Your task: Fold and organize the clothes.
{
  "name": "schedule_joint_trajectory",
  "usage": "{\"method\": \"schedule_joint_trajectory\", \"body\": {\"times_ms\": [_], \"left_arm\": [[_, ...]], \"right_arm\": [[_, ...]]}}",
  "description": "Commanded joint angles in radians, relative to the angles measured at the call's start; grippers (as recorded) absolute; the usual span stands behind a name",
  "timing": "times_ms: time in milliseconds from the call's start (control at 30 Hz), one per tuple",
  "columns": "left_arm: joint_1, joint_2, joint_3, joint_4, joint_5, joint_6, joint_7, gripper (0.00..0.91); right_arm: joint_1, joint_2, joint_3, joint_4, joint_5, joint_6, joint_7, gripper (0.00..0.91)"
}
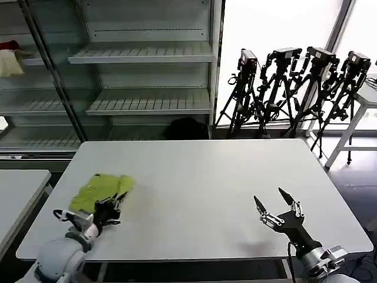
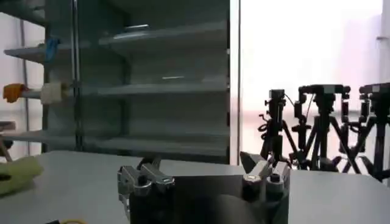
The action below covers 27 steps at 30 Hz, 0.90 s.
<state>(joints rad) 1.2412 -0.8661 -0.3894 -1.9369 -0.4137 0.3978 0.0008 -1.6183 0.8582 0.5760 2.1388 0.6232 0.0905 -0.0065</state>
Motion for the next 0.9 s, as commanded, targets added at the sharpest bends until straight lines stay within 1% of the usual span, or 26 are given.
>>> {"method": "schedule_joint_trajectory", "body": {"times_ms": [33, 67, 167, 267, 333, 467, 500, 567, 600, 633, 667, 700, 733, 767, 800, 833, 867, 900], "left_arm": [[-0.231, -0.011, 0.253, -0.001, 0.027, 0.057, -0.187, 0.907], [-0.243, -0.015, 0.265, -0.004, 0.042, 0.057, -0.209, 0.907], [-0.304, -0.032, 0.337, -0.02, 0.092, 0.09, -0.36, 0.907], [-0.343, -0.034, 0.354, -0.058, 0.089, 0.093, -0.377, 0.907], [-0.361, -0.033, 0.359, -0.123, 0.082, 0.117, -0.398, 0.907], [-0.372, -0.032, 0.306, -0.206, 0.04, 0.135, -0.429, 0.907], [-0.361, -0.029, 0.256, -0.239, 0.005, 0.152, -0.444, 0.907], [-0.297, -0.013, 0.206, -0.285, -0.01, 0.154, -0.436, 0.907], [-0.239, 0.007, 0.149, -0.306, 0.033, 0.144, -0.423, 0.907], [-0.159, 0.016, 0.104, -0.314, 0.077, 0.128, -0.391, 0.907], [-0.091, 0.017, 0.023, -0.317, 0.097, 0.103, -0.346, 0.907], [-0.013, 0.014, -0.044, -0.318, 0.099, 0.049, -0.275, 0.907], [0.07, 0.004, -0.113, -0.316, 0.1, 0.022, -0.183, 0.907], [0.124, -0.004, -0.155, -0.318, 0.099, -0.009, -0.146, 0.907], [0.18, -0.024, -0.182, -0.329, 0.09, -0.021, -0.139, 0.907], [0.198, -0.027, -0.192, -0.335, 0.088, -0.016, -0.136, 0.907], [0.219, -0.05, -0.203, -0.342, 0.086, -0.014, -0.134, 0.907], [0.239, -0.067, -0.209, -0.349, 0.088, -0.015, -0.134, 0.907]], "right_arm": [[0.021, 0.011, -0.02, 0.002, -0.011, -0.012, 0.002, 0.907], [0.022, 0.011, -0.02, 0.002, -0.011, -0.013, 0.002, 0.907], [0.024, 0.009, -0.018, -0.001, -0.011, -0.015, 0.002, 0.907], [0.031, 0.008, -0.018, -0.006, -0.011, -0.019, 0.004, 0.907], [0.042, 0.009, -0.021, -0.008, -0.01, -0.024, 0.005, 0.907], [0.096, 0.019, -0.061, -0.018, -0.01, -0.056, 0.021, 0.907], [0.138, 0.031, -0.089, -0.025, -0.01, -0.088, 0.033, 0.907], [0.197, 0.049, -0.136, -0.029, -0.009, -0.14, 0.052, 0.907], [0.256, 0.063, -0.197, -0.031, -0.007, -0.198, 0.07, 0.907], [0.317, 0.073, -0.253, -0.032, -0.006, -0.238, 0.09, 0.907], [0.379, 0.083, -0.299, -0.034, -0.006, -0.296, 0.113, 0.907], [0.443, 0.101, -0.358, -0.039, -0.002, -0.332, 0.14, 0.907], [0.483, 0.119, -0.408, -0.046, 0.006, -0.369, 0.162, 0.907], [0.618, 0.166, -0.517, -0.062, 0.046, -0.464, 0.226, 0.907], [0.727, 0.225, -0.601, -0.09, 0.111, -0.582, 0.294, 0.907], [0.767, 0.253, -0.634, -0.107, 0.144, -0.63, 0.322, 0.907], [0.836, 0.308, -0.708, -0.154, 0.191, -0.668, 0.407, 0.907], [0.872, 0.325, -0.756, -0.191, 0.188, -0.672, 0.445, 0.907]]}}
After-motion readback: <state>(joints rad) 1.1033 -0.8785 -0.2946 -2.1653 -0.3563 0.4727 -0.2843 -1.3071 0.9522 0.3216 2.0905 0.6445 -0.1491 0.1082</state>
